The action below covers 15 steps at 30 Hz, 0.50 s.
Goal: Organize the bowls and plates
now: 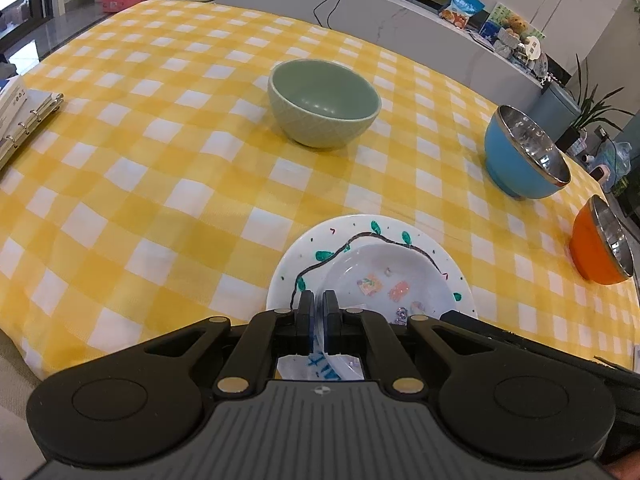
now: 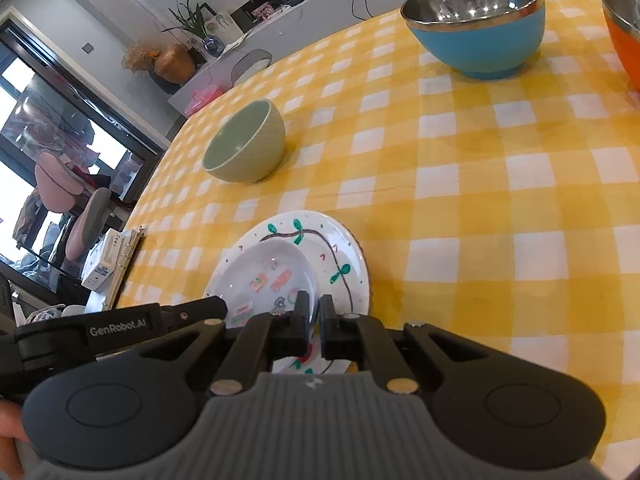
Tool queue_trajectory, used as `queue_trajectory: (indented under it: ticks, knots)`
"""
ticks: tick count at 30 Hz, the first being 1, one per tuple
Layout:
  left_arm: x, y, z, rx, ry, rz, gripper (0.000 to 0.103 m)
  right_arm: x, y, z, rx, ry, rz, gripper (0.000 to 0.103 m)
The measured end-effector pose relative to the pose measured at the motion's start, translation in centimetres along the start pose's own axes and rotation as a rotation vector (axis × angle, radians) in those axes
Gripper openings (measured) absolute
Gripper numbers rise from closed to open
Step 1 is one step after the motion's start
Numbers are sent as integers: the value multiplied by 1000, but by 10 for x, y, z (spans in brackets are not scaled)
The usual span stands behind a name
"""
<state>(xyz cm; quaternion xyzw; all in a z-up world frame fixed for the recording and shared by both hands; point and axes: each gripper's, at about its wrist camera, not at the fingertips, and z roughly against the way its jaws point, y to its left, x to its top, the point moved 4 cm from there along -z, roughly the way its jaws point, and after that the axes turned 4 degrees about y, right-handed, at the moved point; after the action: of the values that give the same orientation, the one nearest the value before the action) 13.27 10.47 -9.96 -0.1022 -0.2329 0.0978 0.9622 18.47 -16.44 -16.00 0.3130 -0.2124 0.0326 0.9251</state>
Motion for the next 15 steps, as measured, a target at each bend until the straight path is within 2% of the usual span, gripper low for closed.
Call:
queue_trajectory:
  ticks: [7,11,13,14,15]
  knots:
    - [0,1,1,-20,-9,12,5,-1,4,1,-26,-21,46,5]
    - [1,2,7,-33,-36,25,18,0,6,4,-38,-40,65,7]
    - [2,2,9,-35,-45,32,27,0,8,6,-49,-50,80,16]
    - [3,2,11,-38,-51,34,29,0,11,8,-57,-64,100,27]
    - [3,1,13,-43,-62,35,31,1,13,10,-65,-77,119,33]
